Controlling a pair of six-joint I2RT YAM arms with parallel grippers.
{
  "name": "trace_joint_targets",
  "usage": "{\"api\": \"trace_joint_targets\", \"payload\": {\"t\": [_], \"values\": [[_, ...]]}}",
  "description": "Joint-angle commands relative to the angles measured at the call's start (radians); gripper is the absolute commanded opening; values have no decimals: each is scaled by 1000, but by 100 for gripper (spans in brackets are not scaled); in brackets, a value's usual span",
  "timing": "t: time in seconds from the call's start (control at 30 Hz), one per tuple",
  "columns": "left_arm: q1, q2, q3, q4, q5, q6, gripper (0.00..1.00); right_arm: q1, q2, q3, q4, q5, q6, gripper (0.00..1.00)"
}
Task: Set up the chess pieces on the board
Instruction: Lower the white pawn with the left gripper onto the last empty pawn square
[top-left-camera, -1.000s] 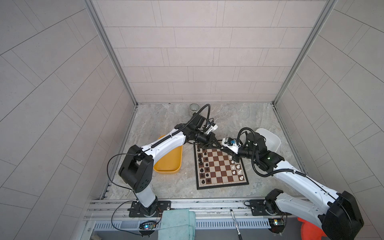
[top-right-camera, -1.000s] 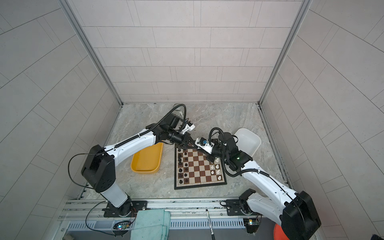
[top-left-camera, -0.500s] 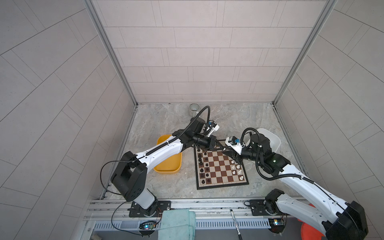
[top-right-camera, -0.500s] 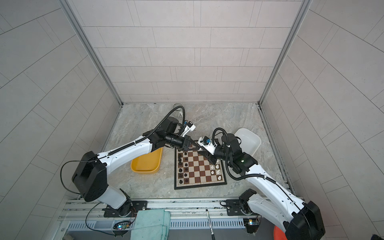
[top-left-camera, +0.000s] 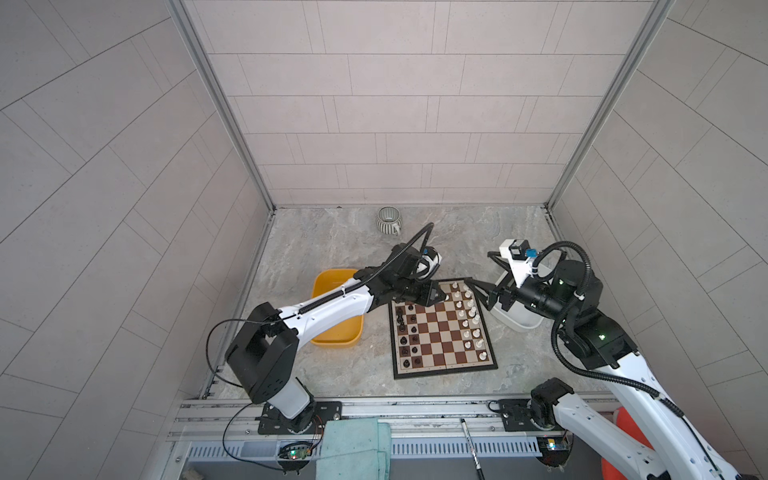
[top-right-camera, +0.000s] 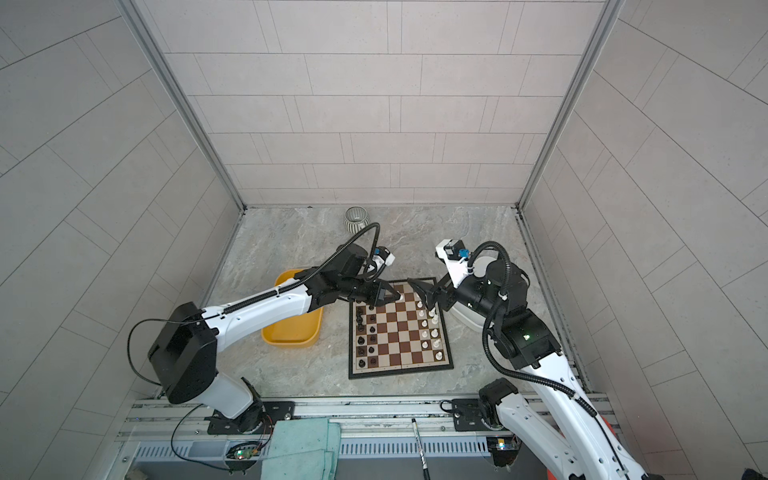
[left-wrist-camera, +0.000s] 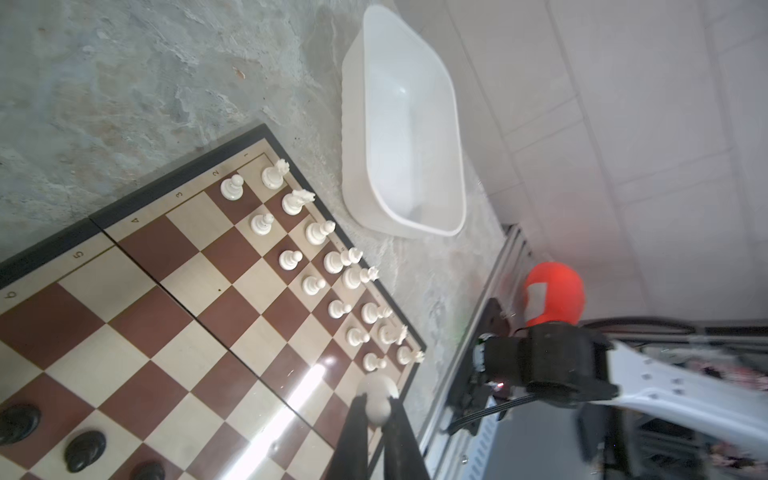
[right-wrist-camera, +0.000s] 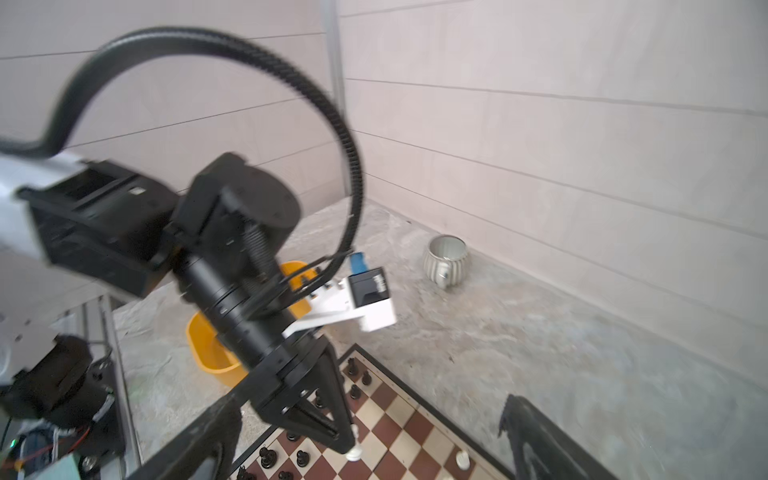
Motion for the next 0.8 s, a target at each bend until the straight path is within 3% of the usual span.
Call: {"api": "trace_joint_targets", "payload": {"t": [0.0,0.03,0.17,0.33,0.5,0.77], "values": [[-92,25,57,-106,-165,153,0,-79,62,124,-279,286,190,99],[-126,34,64,-121,-201,176,0,-122,83,147,-331,309,229,99],[-251,75,67,-118,-326,237,0,-286,92,100,-347,227,364,99],[-347,157,78,-75,-374,234,0,-412,90,68,-485,211,441,99],[-395,242,105,-68,-378,236,0,-448,36,14,-507,167,474,99],[-397,337,143,-62,-353,206,0,-454,-1,-15,-510,130,482,99]]}}
